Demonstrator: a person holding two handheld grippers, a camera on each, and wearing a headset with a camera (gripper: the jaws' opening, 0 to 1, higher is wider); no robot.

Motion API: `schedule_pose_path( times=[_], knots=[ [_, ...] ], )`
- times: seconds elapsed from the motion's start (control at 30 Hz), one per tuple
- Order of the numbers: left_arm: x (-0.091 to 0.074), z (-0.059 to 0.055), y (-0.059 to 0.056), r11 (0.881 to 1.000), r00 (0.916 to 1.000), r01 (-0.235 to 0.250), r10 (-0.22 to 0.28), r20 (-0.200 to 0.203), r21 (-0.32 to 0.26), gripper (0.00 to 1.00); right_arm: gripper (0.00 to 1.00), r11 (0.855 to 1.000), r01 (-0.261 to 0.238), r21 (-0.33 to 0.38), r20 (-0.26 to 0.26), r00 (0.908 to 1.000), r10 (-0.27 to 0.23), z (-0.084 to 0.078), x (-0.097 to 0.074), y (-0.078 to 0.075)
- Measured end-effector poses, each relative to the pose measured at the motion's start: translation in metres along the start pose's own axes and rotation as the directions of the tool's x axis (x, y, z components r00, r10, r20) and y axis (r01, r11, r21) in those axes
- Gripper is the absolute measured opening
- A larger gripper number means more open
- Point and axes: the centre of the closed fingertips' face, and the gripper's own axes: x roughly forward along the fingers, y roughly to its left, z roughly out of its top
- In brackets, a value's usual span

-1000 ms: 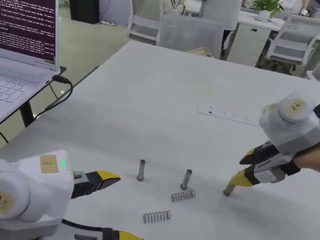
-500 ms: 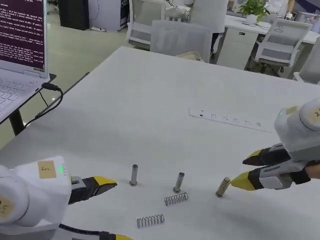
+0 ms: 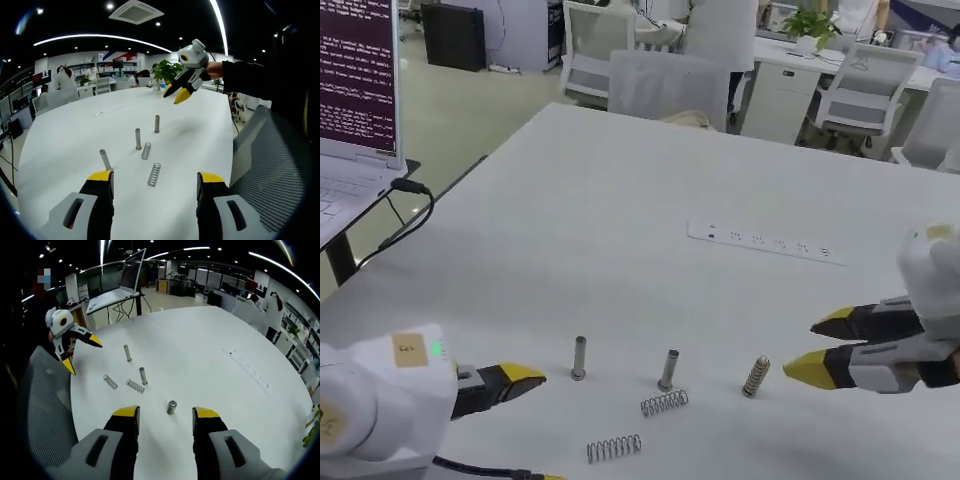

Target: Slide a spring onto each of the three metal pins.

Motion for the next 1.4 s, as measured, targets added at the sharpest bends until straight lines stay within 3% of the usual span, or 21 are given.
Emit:
schedule_pose_path(
  times=[0.37, 0.73, 0.9, 1.4],
  knots=[
    [0.006, -0.004, 0.005, 1.0, 1.0, 0.005, -0.005, -0.007, -0.011, 0.62, 0.42, 0.998, -0.001, 0.058, 0.105, 0.9944, -0.005, -0.009, -0.012, 0.009],
    [0.008, -0.006, 0.008, 1.0, 0.9998, 0.012, -0.012, -0.013, -0.009, 0.61, 0.47, 0.995, -0.009, 0.102, 0.157, 0.9876, -0.008, -0.021, -0.02, 0.015],
    [0.01, -0.006, 0.009, 1.0, 0.9998, 0.013, -0.014, -0.014, -0.012, 0.6, 0.49, 0.993, -0.027, 0.114, 0.202, 0.9794, 0.004, -0.022, -0.021, 0.021],
    [0.023, -0.01, 0.011, 1.0, 0.9991, 0.02, -0.02, -0.037, -0.011, 0.56, 0.54, 0.986, -0.041, 0.16, 0.213, 0.9771, 0.006, -0.045, -0.019, 0.032]
  ],
)
